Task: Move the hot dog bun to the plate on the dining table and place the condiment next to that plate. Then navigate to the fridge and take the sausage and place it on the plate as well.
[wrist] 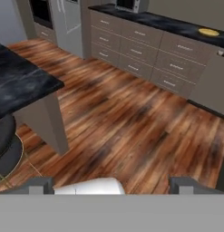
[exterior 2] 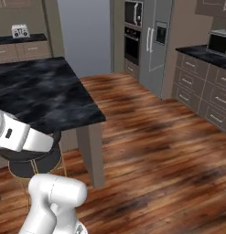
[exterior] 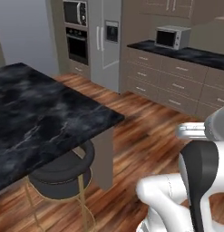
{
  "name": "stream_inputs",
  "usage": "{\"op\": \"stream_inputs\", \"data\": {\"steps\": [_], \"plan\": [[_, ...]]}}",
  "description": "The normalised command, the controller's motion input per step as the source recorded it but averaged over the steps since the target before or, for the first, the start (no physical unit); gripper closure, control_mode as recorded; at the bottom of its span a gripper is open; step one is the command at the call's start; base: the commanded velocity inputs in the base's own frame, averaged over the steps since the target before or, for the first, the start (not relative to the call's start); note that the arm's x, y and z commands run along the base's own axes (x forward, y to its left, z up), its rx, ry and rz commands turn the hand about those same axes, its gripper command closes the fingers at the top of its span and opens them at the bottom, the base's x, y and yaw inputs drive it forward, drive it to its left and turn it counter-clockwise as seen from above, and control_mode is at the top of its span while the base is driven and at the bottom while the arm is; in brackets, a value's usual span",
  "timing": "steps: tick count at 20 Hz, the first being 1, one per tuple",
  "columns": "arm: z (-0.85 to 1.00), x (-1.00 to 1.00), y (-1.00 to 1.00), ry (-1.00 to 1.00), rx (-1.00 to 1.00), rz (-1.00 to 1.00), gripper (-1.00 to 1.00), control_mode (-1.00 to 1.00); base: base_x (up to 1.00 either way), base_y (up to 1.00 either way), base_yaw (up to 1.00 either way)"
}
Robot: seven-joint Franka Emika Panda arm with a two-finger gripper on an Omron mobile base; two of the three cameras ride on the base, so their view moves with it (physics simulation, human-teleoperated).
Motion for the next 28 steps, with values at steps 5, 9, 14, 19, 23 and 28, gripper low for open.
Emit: {"op": "stream_inputs", "data": {"steps": [5, 9, 14, 19, 23, 28], "plan": [[0.00, 0.00, 0.00, 0.00, 0.00, 0.00, -1.00, 1.00, 1.00, -0.69, 0.24], [0.00, 0.00, 0.00, 0.00, 0.00, 0.00, -1.00, 1.00, 1.00, -0.69, 0.24], [0.00, 0.00, 0.00, 0.00, 0.00, 0.00, -1.00, 1.00, 1.00, -0.67, 0.24], [0.00, 0.00, 0.00, 0.00, 0.00, 0.00, -1.00, 1.00, 1.00, -0.61, 0.26], [0.00, 0.00, 0.00, 0.00, 0.00, 0.00, -1.00, 1.00, 1.00, -0.55, 0.27], [0.00, 0.00, 0.00, 0.00, 0.00, 0.00, -1.00, 1.00, 1.00, -0.56, 0.27]]}}
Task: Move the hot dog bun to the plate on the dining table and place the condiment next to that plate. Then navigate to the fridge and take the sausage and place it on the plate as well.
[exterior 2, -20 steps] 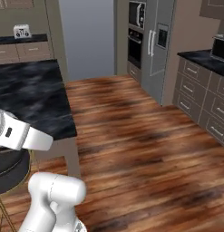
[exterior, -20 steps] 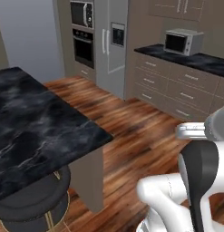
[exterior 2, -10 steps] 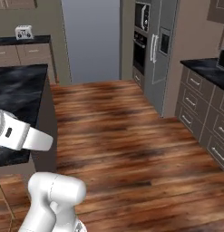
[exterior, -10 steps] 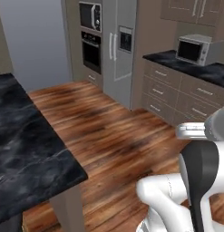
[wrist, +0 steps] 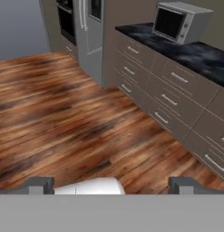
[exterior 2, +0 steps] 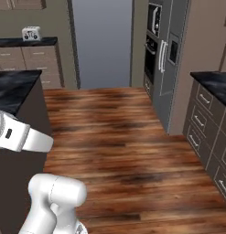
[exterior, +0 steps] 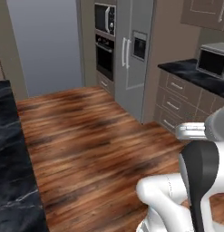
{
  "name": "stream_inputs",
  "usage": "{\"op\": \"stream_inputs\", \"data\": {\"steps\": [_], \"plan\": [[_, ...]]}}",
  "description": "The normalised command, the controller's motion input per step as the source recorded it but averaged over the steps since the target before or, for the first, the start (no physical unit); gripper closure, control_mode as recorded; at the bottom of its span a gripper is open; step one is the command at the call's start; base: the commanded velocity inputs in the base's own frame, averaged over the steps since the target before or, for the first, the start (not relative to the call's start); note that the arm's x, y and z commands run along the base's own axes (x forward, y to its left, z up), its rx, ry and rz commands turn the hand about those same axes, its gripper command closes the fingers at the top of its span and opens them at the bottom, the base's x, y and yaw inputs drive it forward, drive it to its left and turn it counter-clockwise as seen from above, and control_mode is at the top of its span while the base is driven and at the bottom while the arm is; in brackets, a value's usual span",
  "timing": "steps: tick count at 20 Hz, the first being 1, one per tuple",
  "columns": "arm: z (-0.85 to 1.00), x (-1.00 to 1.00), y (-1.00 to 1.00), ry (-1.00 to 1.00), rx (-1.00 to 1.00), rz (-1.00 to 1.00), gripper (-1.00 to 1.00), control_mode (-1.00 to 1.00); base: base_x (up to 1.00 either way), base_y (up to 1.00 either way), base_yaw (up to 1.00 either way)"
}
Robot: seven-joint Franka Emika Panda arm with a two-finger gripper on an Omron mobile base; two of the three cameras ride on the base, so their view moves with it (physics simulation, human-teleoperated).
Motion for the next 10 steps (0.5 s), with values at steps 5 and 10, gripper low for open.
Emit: {"op": "stream_inputs", "data": {"steps": [5, 10], "plan": [[0.00, 0.00, 0.00, 0.00, 0.00, 0.00, -1.00, 1.00, 1.00, -0.47, 0.23], [0.00, 0.00, 0.00, 0.00, 0.00, 0.00, -1.00, 1.00, 1.00, -0.05, 0.04]]}}
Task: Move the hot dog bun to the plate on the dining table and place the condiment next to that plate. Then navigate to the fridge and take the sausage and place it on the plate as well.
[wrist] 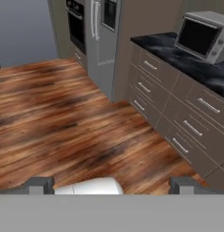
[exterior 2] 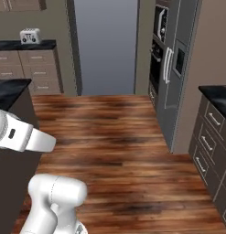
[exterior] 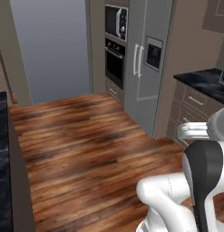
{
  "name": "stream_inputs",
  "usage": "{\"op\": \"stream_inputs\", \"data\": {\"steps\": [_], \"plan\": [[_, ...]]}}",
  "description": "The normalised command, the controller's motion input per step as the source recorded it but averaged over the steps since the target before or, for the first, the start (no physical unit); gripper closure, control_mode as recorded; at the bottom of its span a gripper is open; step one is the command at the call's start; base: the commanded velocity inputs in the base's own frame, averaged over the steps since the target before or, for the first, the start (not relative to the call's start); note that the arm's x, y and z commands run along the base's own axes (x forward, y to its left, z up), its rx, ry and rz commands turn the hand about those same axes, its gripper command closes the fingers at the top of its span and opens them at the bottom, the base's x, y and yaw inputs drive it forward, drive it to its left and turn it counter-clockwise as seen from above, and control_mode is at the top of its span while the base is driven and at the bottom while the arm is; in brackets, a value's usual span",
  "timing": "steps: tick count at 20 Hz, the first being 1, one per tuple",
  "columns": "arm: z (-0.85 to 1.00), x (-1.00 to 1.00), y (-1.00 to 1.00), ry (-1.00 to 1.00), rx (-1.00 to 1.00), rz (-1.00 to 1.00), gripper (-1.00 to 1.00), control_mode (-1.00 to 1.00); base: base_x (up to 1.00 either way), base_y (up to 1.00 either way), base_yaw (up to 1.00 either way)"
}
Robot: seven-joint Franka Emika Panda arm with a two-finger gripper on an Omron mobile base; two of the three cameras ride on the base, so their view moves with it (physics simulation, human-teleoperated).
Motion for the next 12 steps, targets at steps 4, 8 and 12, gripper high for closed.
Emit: {"op": "stream_inputs", "data": {"steps": [4, 8, 12], "plan": [[0.00, 0.00, 0.00, 0.00, 0.00, 0.00, -1.00, 1.00, 1.00, 0.00, 0.00], [0.00, 0.00, 0.00, 0.00, 0.00, 0.00, -1.00, 1.00, 1.00, 0.15, -0.06], [0.00, 0.00, 0.00, 0.00, 0.00, 0.00, -1.00, 1.00, 1.00, 0.43, -0.34]]}}
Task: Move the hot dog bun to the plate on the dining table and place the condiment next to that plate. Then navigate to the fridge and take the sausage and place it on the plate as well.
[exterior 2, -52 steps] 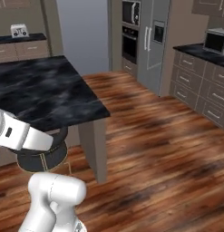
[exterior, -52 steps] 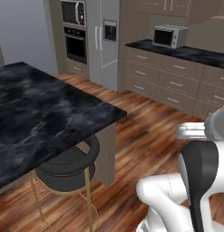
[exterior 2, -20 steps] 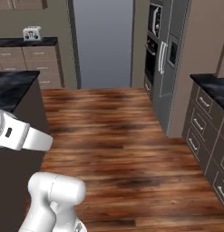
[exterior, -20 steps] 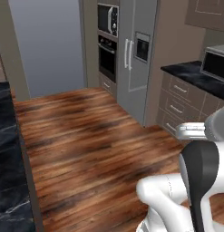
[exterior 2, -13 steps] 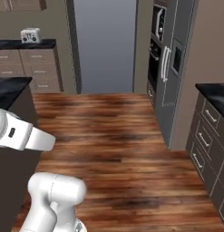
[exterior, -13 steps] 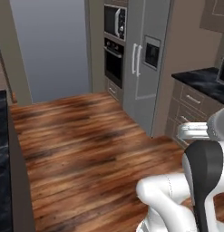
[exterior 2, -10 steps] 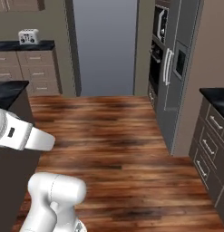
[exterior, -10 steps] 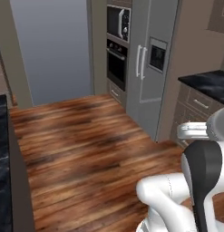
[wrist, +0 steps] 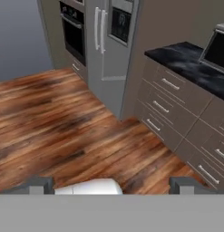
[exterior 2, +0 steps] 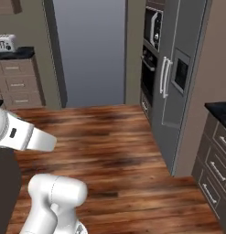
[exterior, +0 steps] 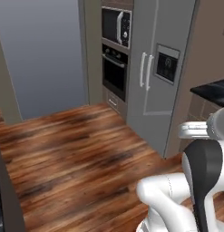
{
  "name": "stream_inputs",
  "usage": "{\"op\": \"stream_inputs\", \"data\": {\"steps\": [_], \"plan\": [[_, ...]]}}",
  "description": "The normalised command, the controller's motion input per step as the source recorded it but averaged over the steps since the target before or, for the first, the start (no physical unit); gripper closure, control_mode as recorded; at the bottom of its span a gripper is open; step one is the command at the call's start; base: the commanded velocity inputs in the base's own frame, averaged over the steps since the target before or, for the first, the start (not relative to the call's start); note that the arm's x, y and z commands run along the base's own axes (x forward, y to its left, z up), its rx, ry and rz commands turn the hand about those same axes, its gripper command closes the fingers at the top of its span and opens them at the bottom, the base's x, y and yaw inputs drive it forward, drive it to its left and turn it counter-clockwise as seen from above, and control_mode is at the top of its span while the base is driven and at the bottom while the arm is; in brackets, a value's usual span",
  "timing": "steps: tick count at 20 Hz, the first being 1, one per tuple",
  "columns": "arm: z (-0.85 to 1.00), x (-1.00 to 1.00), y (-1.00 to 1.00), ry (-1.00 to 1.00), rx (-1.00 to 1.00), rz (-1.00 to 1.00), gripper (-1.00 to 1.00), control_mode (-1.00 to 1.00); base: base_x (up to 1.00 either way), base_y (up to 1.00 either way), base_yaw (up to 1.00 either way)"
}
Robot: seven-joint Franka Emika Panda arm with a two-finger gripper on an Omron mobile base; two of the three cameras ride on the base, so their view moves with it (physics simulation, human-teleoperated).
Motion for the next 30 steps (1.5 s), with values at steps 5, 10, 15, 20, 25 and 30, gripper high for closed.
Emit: {"op": "stream_inputs", "data": {"steps": [5, 10, 15, 20, 25, 30], "plan": [[0.00, 0.00, 0.00, 0.00, 0.00, 0.00, -1.00, 1.00, 1.00, 0.61, -0.47], [0.00, 0.00, 0.00, 0.00, 0.00, 0.00, -1.00, 1.00, 1.00, 0.73, -0.51], [0.00, 0.00, 0.00, 0.00, 0.00, 0.00, -1.00, 1.00, 0.82, 0.88, -0.52], [0.00, 0.00, 0.00, 0.00, 0.00, 0.00, -1.00, 1.00, 0.60, 1.00, -0.46], [0.00, 0.00, 0.00, 0.00, 0.00, 0.00, -1.00, 1.00, 0.37, 1.00, -0.43], [0.00, 0.00, 0.00, 0.00, 0.00, 0.00, -1.00, 1.00, 0.16, 1.00, -0.42]]}}
